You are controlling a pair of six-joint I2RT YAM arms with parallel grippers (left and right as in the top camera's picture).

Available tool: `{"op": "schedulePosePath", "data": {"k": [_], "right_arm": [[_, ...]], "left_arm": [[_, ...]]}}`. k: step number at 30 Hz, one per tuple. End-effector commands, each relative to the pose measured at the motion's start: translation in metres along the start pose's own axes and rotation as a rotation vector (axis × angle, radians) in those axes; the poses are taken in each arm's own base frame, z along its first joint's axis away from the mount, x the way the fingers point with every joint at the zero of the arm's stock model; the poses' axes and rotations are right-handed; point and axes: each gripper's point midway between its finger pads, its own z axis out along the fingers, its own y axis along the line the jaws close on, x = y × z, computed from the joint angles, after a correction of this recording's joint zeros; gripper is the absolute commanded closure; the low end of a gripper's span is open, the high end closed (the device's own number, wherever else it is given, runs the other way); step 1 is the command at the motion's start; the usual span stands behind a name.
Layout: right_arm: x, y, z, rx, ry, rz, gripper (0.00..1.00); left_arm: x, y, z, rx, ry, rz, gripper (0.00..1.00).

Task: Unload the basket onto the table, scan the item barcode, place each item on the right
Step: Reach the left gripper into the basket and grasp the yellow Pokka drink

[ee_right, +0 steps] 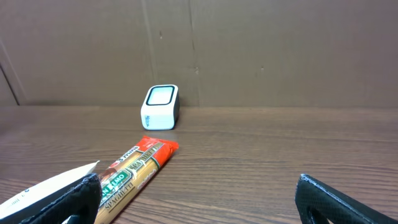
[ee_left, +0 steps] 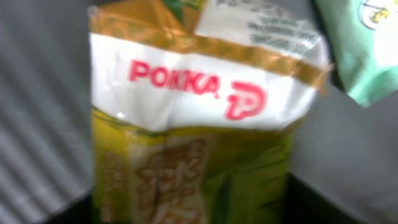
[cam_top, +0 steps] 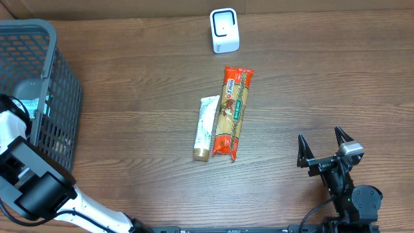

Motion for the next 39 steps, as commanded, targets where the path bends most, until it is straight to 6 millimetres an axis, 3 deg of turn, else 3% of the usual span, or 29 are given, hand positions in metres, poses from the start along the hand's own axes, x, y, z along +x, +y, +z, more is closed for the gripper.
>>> {"op": "schedulePosePath", "data": {"k": [1,4,8,10,13,17,22,25,31,35,39], "right_arm": [[0.002,0.001,0.000,-0.003,-0.003,0.002,0.00],[0.002,0.001,0.000,-0.003,-0.003,0.001,0.00],[0.002,0.001,0.000,-0.003,-0.003,0.001,0.00],[0.002,0.001,0.000,-0.003,-0.003,0.002,0.00],[0.002,0.001,0.000,-0.003,-0.003,0.001,0.00],[0.002,0.001,0.000,-0.003,-0.003,0.002,0.00],[0.002,0.001,0.000,-0.003,-0.003,0.001,0.00],[0.002,0.001,0.000,-0.003,-0.003,0.001,0.00],[0.002,0.001,0.000,-0.003,-0.003,0.001,0.00],[0.002,0.001,0.000,-0.003,-0.003,0.002,0.00],[0.002,0.001,0.000,-0.003,-0.003,0.001,0.00]], "left_arm": [[0.017,0.002,0.013,-0.003,0.057,0.014,0.69],[0.013,0.000,0.006,-0.003,0.056,0.014,0.95],[0.000,-0.007,-0.015,0.011,0.042,0.016,0.96],[-0.012,-0.012,-0.036,0.019,0.022,0.028,0.96],[-0.033,-0.021,-0.078,0.032,-0.026,0.047,0.96],[-0.059,-0.031,-0.151,0.086,-0.133,0.045,0.96],[-0.066,-0.039,-0.253,0.192,-0.302,0.051,0.96],[-0.055,-0.045,-0.314,0.298,-0.417,0.091,0.96],[-0.008,-0.069,-0.392,0.498,-0.531,0.248,0.96],[0.036,-0.100,-0.415,0.554,-0.551,0.417,0.96],[0.080,-0.135,-0.412,0.557,-0.498,0.565,0.96]]}}
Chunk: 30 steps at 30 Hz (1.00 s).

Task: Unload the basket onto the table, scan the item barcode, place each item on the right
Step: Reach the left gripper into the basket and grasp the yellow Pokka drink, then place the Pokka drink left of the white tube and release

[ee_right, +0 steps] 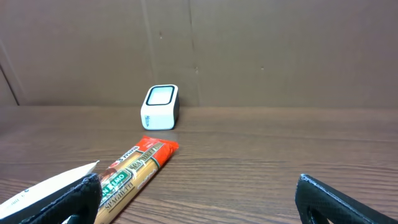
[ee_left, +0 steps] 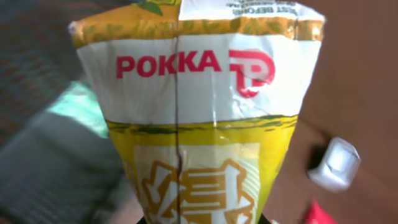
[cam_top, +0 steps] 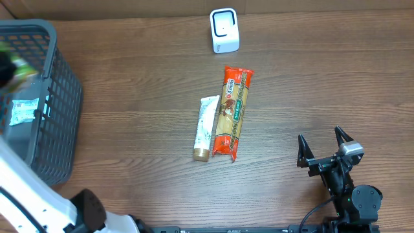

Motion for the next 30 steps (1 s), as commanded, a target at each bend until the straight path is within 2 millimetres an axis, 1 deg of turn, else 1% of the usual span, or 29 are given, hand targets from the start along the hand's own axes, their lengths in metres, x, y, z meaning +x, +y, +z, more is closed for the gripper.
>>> {"op": "schedulePosePath", "data": {"k": [1,3,6,11,13,14,17,21,24,27,30], "right_arm": [[0.002,0.000,0.000,-0.002,-0.003,0.001,0.00],[0.002,0.000,0.000,-0.002,-0.003,0.001,0.00],[0.002,0.000,0.000,-0.002,-0.003,0.001,0.00],[0.002,0.000,0.000,-0.002,-0.003,0.001,0.00],[0.002,0.000,0.000,-0.002,-0.003,0.001,0.00],[0.002,0.000,0.000,-0.002,-0.003,0.001,0.00],[0.002,0.000,0.000,-0.002,-0.003,0.001,0.00],[0.002,0.000,0.000,-0.002,-0.003,0.001,0.00],[0.002,0.000,0.000,-0.002,-0.003,0.001,0.00],[0.002,0.000,0.000,-0.002,-0.003,0.001,0.00],[0.002,0.000,0.000,-0.002,-0.003,0.001,0.00]], "left_arm": [[0.022,-0.048,0.003,0.074,0.053,0.156,0.96],[0.039,-0.067,0.010,0.081,0.100,0.213,0.96],[0.065,-0.091,0.019,0.080,0.166,0.299,0.96],[0.113,-0.124,0.036,0.119,0.291,0.429,0.96],[0.131,-0.132,0.044,0.132,0.338,0.479,0.96],[0.144,-0.136,0.051,0.136,0.373,0.505,0.96],[0.179,-0.136,0.070,0.122,0.473,0.546,0.96],[0.229,-0.126,0.100,0.088,0.606,0.575,0.96],[0.274,-0.118,0.122,0.073,0.695,0.612,0.96],[0.317,-0.106,0.144,0.045,0.750,0.630,0.96],[0.349,-0.096,0.168,0.036,0.753,0.603,0.96]]}}
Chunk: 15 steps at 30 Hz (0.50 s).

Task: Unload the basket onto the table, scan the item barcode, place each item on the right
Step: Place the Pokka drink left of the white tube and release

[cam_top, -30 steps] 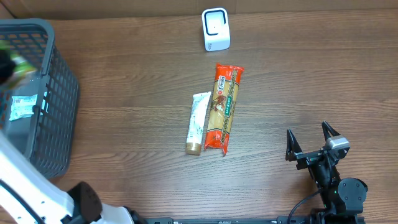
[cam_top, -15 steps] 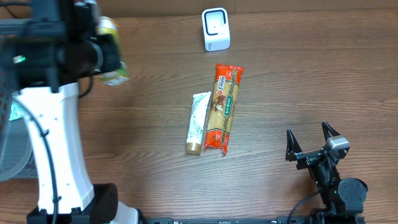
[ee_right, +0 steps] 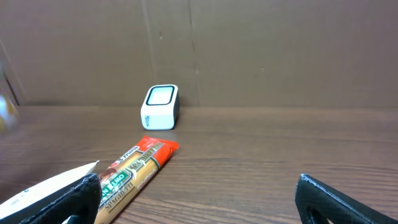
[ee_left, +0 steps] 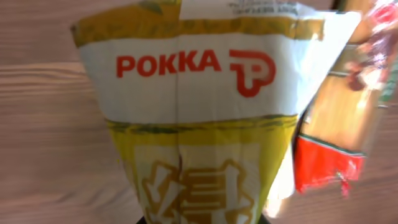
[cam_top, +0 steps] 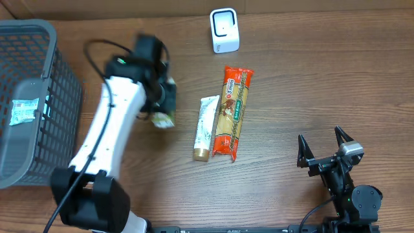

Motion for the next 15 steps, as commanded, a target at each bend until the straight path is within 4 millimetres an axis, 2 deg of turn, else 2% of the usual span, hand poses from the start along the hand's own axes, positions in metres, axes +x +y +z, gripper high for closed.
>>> {"op": "schedulePosePath", "data": {"k": [1,6,8,12,15], "right_arm": [[0.002,0.001,0.000,-0.002,-0.003,0.001,0.00],[0.002,0.001,0.000,-0.002,-0.003,0.001,0.00],[0.002,0.001,0.000,-0.002,-0.003,0.001,0.00],[0.002,0.001,0.000,-0.002,-0.003,0.001,0.00],[0.002,0.001,0.000,-0.002,-0.003,0.001,0.00]], "left_arm": [[0.015,-0.001,0.037,-0.007,0.013,-0.041,0.96],[0.027,0.001,0.082,0.015,-0.019,-0.043,0.96],[0.032,0.000,0.095,0.032,-0.027,-0.042,0.93],[0.038,-0.007,0.114,0.090,-0.060,-0.037,0.81],[0.040,-0.013,0.120,0.134,-0.073,-0.033,0.65]]}}
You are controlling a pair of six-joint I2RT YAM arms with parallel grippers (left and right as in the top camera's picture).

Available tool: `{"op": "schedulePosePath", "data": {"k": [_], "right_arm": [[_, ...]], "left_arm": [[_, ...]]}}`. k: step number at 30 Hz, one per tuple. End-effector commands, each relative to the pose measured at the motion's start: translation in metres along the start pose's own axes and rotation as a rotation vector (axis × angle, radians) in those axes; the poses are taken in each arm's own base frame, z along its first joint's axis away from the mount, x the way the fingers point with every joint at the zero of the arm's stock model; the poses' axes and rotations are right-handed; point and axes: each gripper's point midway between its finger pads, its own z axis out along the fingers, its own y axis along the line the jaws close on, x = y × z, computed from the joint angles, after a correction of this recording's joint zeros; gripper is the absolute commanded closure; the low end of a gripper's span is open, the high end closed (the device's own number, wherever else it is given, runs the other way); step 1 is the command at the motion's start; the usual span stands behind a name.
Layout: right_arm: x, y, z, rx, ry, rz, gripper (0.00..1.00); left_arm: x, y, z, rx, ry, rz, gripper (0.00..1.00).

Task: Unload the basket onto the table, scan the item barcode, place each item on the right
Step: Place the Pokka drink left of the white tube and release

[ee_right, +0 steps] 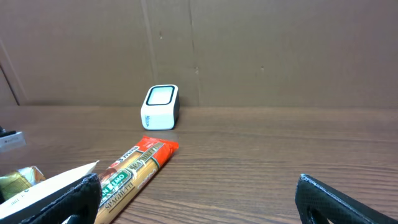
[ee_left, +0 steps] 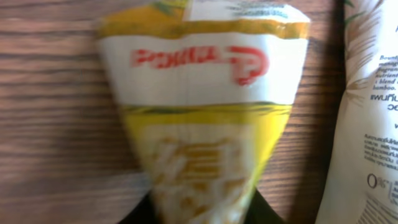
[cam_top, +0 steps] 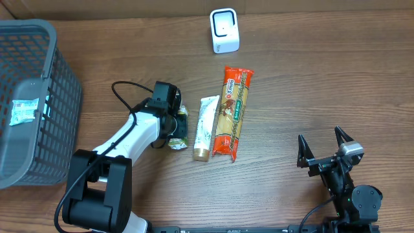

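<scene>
A yellow and white Pokka pouch [ee_left: 202,118] fills the left wrist view, blurred, low over the wood. My left gripper [cam_top: 169,123] is shut on it, its dark fingers [ee_left: 140,214] flanking the pouch's lower end. In the overhead view the pouch [cam_top: 177,139] sits just left of a white tube [cam_top: 206,126]. The white barcode scanner [cam_top: 224,30] stands at the far edge of the table, also in the right wrist view as the scanner [ee_right: 160,107]. My right gripper [cam_top: 323,152] rests open at the front right with nothing between its fingers.
An orange spaghetti pack [cam_top: 233,113] lies right of the tube. A grey mesh basket [cam_top: 61,97] stands at the left edge with a pale packet [cam_top: 24,110] inside. The tube's edge [ee_left: 367,124] shows close beside the pouch.
My left gripper, still shut on the pouch, has moved toward the front and right and now sits low beside the white tube. The right arm has not moved.
My left gripper was down in the basket at the Pokka pouch. Then it held the pouch above the basket. Then it was over the table left of the tube with the pouch, and now it is low beside the tube. The right gripper stayed open throughout.
</scene>
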Motion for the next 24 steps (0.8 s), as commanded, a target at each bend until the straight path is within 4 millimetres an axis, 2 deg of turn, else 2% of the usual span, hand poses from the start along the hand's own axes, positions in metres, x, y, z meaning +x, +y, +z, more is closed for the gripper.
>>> {"op": "schedulePosePath", "data": {"k": [1,5,9,12,17,19,24], "right_arm": [[0.002,0.001,0.000,-0.002,-0.003,0.001,0.00],[0.002,0.001,0.000,-0.002,-0.003,0.001,0.00],[0.002,0.001,0.000,-0.003,-0.003,0.001,0.00],[0.002,0.001,0.000,-0.002,-0.003,0.001,0.00],[0.002,0.001,0.000,-0.002,-0.003,0.001,0.00],[0.002,0.001,0.000,-0.002,-0.003,0.001,0.00],[0.002,0.001,0.000,-0.002,-0.003,0.001,0.00]], "left_arm": [[0.006,-0.010,0.002,0.073,0.006,-0.010,0.60],[0.001,-0.018,-0.002,0.116,0.001,-0.030,0.39],[-0.016,-0.033,-0.020,0.176,-0.009,-0.029,0.33],[-0.037,-0.041,-0.046,0.180,-0.031,-0.024,0.31],[-0.079,-0.056,-0.115,0.189,-0.111,0.039,0.23],[-0.096,-0.063,-0.151,0.195,-0.159,0.059,0.22],[-0.130,-0.061,-0.233,0.182,-0.299,0.050,0.19]]}}
